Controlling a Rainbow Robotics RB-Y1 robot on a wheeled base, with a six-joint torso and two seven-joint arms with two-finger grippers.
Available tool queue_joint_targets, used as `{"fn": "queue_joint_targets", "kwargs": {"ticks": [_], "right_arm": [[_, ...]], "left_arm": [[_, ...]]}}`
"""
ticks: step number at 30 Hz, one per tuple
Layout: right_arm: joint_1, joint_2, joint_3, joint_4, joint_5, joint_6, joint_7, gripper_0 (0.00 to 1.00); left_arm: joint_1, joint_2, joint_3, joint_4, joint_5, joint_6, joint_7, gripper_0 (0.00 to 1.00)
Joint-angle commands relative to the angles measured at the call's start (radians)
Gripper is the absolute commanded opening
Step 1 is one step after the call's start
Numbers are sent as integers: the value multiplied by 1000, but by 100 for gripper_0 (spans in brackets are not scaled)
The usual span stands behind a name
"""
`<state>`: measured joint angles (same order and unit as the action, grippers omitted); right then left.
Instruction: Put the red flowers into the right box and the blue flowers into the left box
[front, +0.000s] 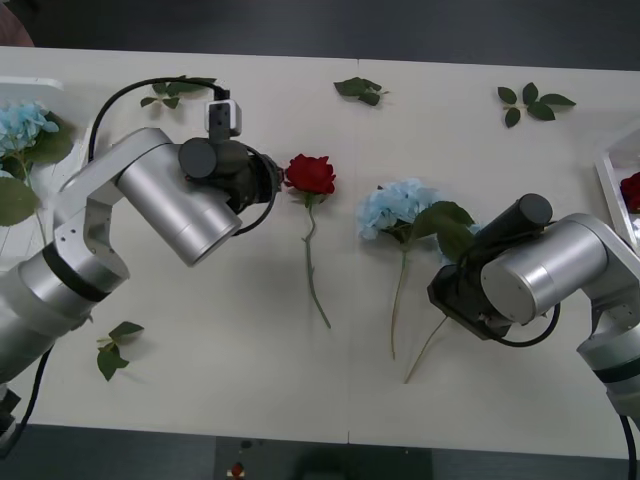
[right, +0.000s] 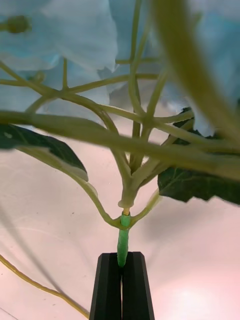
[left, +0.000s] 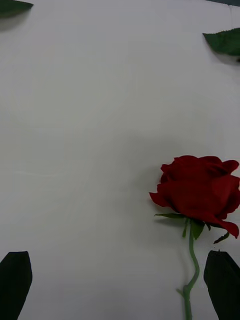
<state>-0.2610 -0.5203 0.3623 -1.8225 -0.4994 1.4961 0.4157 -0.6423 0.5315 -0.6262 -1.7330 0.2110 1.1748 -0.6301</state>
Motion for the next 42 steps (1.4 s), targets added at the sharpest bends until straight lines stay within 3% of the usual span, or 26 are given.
{"fn": "queue_joint_targets", "kwargs": {"ticks": [1,9,17,26,37,40,42], "right_arm": [[-15,-107,-20,-98,-25,18,120,0],[-15,-148,-161,-155,-171,78,414,0],[-15,-119,-356,-179,-369,116,729,0],[-20,-53,-560,-172,-700,116,997,0],[-92,-13,-648,-124,-1076,116,1048,0],[-122,11,-658,-107,-1130,113,1045,0],[-146,25,-660,-100,-1163,102,1040,0]], "left_arm": [[-100,-61,-49,98,-13,3,18,100],[-244,-150,-193,342,-18,-43,20,100],[-297,-168,-320,481,30,-156,23,100],[-307,-166,-385,526,41,-215,21,100],[-316,-165,-414,526,65,-221,24,100],[-316,-165,-415,526,77,-224,23,92],[-316,-165,-415,526,80,-222,24,77]]}}
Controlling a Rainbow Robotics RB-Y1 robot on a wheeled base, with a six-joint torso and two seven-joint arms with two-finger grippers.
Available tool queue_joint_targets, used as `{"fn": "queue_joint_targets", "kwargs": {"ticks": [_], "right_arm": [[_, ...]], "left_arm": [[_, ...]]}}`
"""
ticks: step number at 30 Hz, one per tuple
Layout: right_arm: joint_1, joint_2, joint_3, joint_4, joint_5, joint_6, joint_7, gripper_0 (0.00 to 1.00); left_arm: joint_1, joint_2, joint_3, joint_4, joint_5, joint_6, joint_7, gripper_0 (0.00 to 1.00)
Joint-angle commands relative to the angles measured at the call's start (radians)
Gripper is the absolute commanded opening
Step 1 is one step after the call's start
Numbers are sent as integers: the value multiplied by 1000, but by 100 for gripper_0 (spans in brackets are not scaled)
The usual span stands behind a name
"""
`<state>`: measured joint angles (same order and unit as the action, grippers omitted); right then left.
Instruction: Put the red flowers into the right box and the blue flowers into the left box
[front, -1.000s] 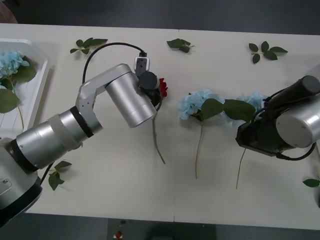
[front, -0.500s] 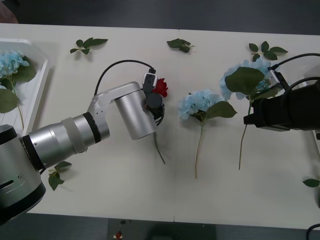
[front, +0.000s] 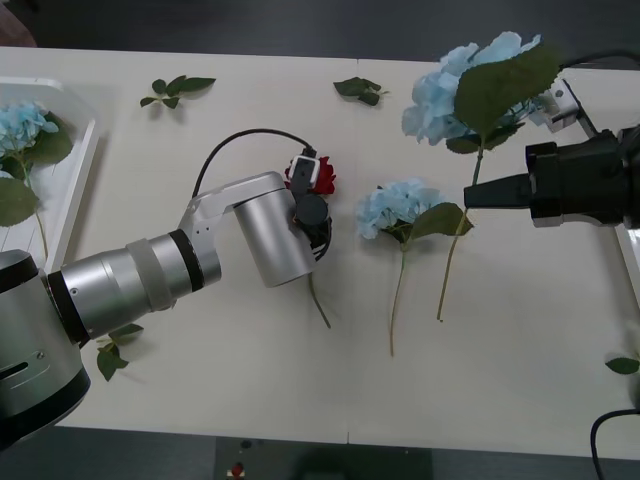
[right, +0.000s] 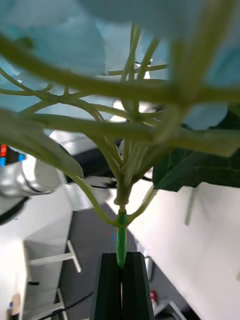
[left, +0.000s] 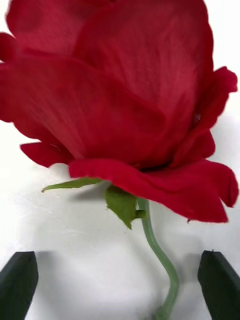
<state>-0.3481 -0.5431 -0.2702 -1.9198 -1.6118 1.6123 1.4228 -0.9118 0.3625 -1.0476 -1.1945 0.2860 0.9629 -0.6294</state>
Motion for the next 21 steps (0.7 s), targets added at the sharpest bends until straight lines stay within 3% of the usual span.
{"fn": "queue_joint_targets", "kwargs": {"ticks": [1,7,9,21], "right_arm": [[-66,54,-29,2,-71,-26,33,0],[-103,74,-18,13,-175,-81,24,0],[-112,80,-7,13,-209,-108,21,0],[-210,132,63,13,-257,-219,48,0]], "left_arm": [[-47,4,8,-13,7,-10,22,64],[-47,4,8,-11,19,-10,27,15],[-47,4,8,-11,22,-10,31,3],[-47,7,8,-11,19,-12,43,0]]}}
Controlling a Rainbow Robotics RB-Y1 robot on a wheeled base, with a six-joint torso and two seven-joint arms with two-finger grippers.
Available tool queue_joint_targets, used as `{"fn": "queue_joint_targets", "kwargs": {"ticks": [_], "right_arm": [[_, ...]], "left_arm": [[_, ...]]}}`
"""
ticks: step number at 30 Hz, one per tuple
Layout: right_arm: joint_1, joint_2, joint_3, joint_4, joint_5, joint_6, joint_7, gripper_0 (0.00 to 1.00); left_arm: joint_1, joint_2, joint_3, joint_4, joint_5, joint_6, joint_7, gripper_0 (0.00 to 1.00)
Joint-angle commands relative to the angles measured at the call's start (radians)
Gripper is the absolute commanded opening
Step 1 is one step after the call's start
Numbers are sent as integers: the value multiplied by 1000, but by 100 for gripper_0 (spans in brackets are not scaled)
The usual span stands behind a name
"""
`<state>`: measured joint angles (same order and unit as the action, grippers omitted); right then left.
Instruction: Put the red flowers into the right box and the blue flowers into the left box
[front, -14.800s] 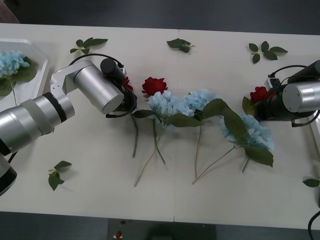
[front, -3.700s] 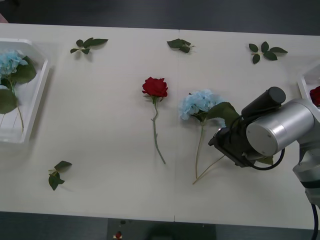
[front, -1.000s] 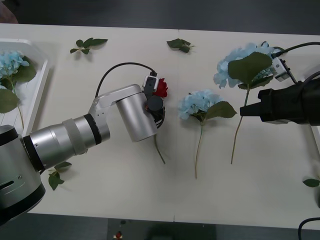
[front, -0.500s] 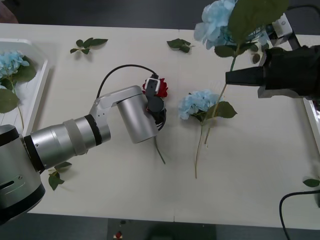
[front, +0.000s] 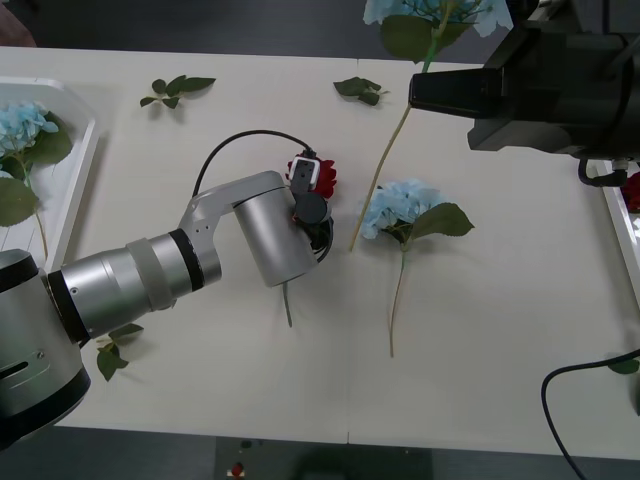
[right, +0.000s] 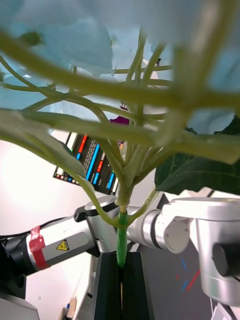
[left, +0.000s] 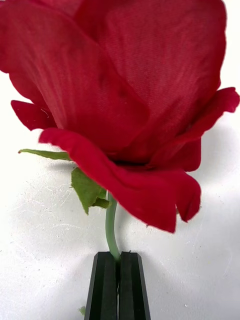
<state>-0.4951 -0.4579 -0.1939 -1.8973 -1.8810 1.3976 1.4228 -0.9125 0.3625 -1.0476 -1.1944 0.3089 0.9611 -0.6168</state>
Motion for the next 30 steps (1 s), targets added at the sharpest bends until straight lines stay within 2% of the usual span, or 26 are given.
{"fn": "queue_joint_targets", "kwargs": {"ticks": [1,11,20,30], "right_arm": [[-79,56,-13,-9,22,-5,54,0],[-168,119,-9,-9,123,-11,134,0],[-171,120,68,46,132,-106,257,0],[-172,120,70,60,134,-108,263,0]], "left_arm": [[-46,9,8,-14,-5,-10,32,0],[-46,56,32,-109,-13,-8,57,0],[-46,85,32,-148,-13,-10,68,0],[-46,92,31,-148,-13,-10,69,0]]}}
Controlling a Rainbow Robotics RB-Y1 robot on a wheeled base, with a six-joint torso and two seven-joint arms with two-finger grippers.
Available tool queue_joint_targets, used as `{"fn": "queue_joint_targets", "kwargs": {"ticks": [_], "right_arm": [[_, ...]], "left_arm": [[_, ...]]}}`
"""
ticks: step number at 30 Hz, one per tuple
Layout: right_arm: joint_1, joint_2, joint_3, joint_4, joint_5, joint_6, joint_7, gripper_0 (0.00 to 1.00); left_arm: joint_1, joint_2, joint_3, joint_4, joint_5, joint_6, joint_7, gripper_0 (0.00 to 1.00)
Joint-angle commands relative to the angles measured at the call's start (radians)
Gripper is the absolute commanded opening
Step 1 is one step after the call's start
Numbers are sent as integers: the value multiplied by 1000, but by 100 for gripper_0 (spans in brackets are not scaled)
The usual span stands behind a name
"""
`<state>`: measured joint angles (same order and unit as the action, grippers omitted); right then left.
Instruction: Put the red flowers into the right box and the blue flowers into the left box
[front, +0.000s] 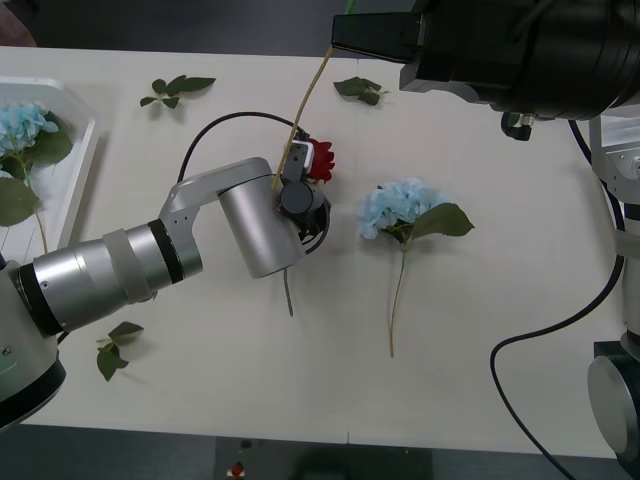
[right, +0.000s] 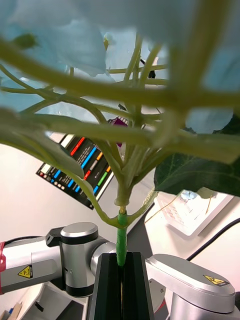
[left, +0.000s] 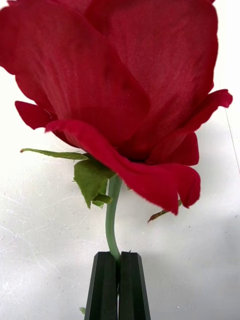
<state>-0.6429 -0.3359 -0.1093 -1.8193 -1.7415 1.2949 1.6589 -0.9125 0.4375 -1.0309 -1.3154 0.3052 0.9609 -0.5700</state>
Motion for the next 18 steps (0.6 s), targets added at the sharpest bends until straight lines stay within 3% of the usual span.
{"fn": "queue_joint_targets", "kwargs": {"ticks": [1,11,12,13,14,18], "right_arm": [[-24,-2,-15,-18,-6,-5,27,0],[-24,-2,-15,-18,-6,-5,27,0],[-24,-2,-15,-18,-6,-5,27,0],[-24,-2,-15,-18,-6,-5,27,0],[-24,-2,-15,-18,-6,-5,27,0],[-24,-2,-15,-18,-6,-5,27,0]], "left_arm": [[-46,17,15,-27,-9,-10,22,0],[-45,17,14,-27,-11,-16,22,0],[-45,17,14,-27,-15,-14,22,18],[-45,17,14,-27,-29,-14,22,87],[-45,17,14,-27,-32,-14,22,100],[-45,17,14,-27,-35,-14,19,100]]}}
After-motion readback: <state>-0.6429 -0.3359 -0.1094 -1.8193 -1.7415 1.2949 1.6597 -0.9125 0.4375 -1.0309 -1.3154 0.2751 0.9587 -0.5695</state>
